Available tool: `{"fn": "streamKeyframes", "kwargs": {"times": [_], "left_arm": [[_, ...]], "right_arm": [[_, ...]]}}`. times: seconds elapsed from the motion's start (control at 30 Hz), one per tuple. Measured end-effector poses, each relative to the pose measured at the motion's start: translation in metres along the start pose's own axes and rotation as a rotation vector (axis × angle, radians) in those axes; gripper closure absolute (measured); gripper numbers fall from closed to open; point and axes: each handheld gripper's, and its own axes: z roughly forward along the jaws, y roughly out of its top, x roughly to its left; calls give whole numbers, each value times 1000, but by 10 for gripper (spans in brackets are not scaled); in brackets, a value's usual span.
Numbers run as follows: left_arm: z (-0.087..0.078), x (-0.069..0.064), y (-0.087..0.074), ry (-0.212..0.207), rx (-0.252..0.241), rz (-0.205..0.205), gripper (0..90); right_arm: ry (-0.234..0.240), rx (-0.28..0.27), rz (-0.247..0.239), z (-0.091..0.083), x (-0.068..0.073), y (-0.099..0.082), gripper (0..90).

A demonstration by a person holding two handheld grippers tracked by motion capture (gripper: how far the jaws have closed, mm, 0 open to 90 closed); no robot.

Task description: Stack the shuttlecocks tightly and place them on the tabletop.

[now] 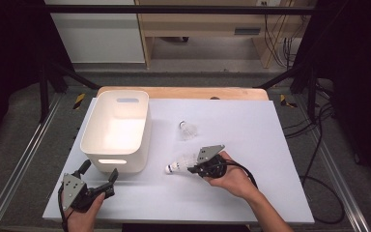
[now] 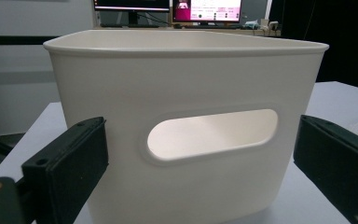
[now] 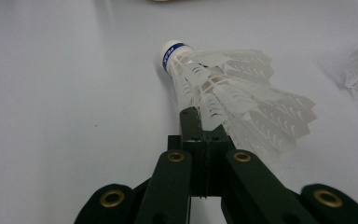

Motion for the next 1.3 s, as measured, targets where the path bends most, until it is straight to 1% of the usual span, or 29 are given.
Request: {"fn": "streamKeyframes", "kwargs": {"times": [0.17, 0.37, 0.43, 0.53, 0.87, 1.3], "left_arm": [[0, 1, 0, 0, -1, 0, 31], [0, 1, 0, 0, -1, -1, 31], [0, 1, 0, 2, -1, -4, 31], [0, 1, 0, 3, -1, -4, 31], [0, 1, 0, 2, -2, -6, 31], [-1, 1, 0, 2, -3, -8, 31]], "right_arm": [[8, -8, 5, 4, 3, -1, 900], [-6, -16, 18, 6, 5, -1, 900], [-14, -20, 29, 7, 6, 0, 900], [-14, -23, 35, 10, 8, 1, 900], [-16, -26, 42, 16, 10, 4, 900], [-6, -32, 45, 25, 13, 11, 897]]}}
